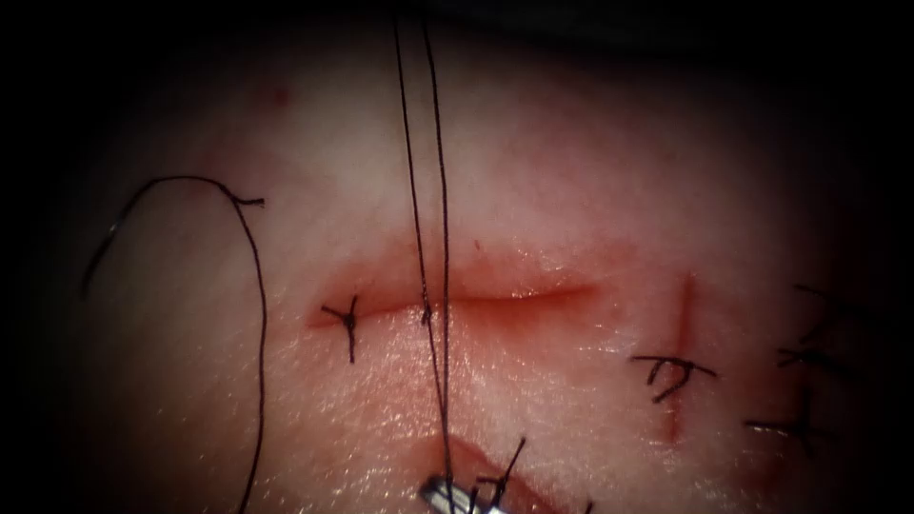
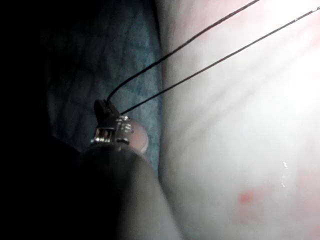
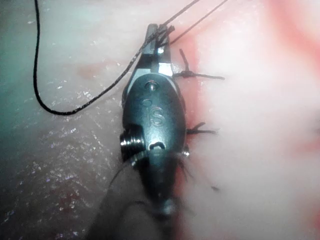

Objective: Wound Closure
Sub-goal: Wrap the suture once around the right needle driver clockwise.

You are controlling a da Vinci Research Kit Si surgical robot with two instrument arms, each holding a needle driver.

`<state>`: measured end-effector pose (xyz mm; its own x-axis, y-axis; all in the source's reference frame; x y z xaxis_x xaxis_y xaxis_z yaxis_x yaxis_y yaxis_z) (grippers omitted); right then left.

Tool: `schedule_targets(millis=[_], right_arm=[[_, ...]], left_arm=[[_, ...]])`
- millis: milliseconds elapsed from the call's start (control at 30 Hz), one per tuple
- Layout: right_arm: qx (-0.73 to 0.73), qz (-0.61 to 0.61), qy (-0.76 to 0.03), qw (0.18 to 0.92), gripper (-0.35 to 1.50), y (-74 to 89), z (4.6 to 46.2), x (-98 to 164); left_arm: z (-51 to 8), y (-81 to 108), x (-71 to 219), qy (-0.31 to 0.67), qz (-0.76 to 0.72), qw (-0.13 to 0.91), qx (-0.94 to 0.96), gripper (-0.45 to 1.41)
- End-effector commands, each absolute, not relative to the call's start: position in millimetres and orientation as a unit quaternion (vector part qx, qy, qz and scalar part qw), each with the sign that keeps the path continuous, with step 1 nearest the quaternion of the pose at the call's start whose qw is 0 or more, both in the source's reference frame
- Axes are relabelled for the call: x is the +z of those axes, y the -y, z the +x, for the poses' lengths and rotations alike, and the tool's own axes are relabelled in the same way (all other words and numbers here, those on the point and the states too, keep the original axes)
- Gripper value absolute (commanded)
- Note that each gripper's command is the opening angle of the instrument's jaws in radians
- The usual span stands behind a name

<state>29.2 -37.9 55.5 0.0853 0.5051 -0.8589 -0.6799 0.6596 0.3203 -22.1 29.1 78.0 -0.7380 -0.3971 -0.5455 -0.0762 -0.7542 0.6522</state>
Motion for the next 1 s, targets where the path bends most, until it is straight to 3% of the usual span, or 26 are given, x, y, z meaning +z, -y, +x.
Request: schedule_targets(millis=[33,433,467,500,567,800,1000], right_arm=[[0.406,-0.076,-0.537,0.736,-0.35,39.1,30.0,56],[0.406,-0.06,-0.537,0.737,-0.35,41.1,30.0,58],[0.404,-0.057,-0.543,0.734,-0.13,40.8,30.0,58],[0.4,-0.051,-0.551,0.73,0.39,40.5,29.9,57],[0.402,-0.057,-0.569,0.715,1.1,39.6,29.7,56],[0.377,-0.04,-0.632,0.676,1.41,38.6,29.3,53],[0.333,0.013,-0.672,0.661,1.46,40.3,28.6,50]], left_arm=[[-22.6,-30.2,79,0.342,0.352,0.09,-0.867,-0.45],[-21.4,-30.0,81,0.338,0.397,0.057,-0.851,-0.45],[-21.3,-29.4,81,0.331,0.419,0.051,-0.844,-0.45],[-21.3,-28.9,81,0.323,0.437,0.044,-0.838,-0.45],[-21.1,-26.7,79,0.273,0.53,0.021,-0.802,-0.45],[-20.1,-17.8,72,0.111,0.73,0.003,-0.675,-0.45],[-18.9,-12.0,67,0.015,0.789,-0.001,-0.614,-0.45]])
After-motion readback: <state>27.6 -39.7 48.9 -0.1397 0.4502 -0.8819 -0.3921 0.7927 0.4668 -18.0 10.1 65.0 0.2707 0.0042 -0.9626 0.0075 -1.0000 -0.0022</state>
